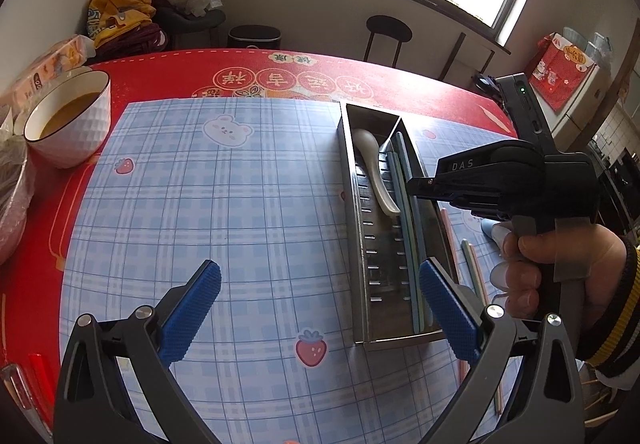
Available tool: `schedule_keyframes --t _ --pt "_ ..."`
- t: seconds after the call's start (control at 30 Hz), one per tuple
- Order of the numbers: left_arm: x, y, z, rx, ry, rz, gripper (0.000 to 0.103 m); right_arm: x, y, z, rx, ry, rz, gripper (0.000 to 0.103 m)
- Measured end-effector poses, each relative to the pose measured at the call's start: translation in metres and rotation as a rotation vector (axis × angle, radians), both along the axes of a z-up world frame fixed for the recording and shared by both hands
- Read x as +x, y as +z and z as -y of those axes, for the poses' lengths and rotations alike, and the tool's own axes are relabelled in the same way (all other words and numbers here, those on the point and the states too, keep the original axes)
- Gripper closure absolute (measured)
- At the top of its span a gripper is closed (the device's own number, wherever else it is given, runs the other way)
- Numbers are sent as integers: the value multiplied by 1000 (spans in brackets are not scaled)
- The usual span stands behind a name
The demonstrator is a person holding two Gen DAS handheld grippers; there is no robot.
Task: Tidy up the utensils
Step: 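Lower the right gripper's blue chopstick into the steel tray and open it, then move the left gripper over the green chopstick on the table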
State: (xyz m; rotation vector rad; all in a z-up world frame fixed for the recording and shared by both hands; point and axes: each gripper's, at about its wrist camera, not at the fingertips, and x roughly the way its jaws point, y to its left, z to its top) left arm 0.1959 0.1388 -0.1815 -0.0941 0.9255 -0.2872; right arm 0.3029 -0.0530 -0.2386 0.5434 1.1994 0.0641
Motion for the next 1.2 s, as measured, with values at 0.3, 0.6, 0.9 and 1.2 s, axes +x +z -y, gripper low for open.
schedule_keyframes --t 0.3,0.6,0.9,1.2 --pt "-4 3 5 7 10 1 6 -6 7 3 -11 20 20 96" --pt "-6 13 18 6 23 35 6 -37 34 18 -95 84 121 95" --pt "-14 16 47 17 44 22 6 -79 40 55 -180 161 167 95" --pt "-33 20 77 51 58 12 6 -114 35 101 -215 178 159 95"
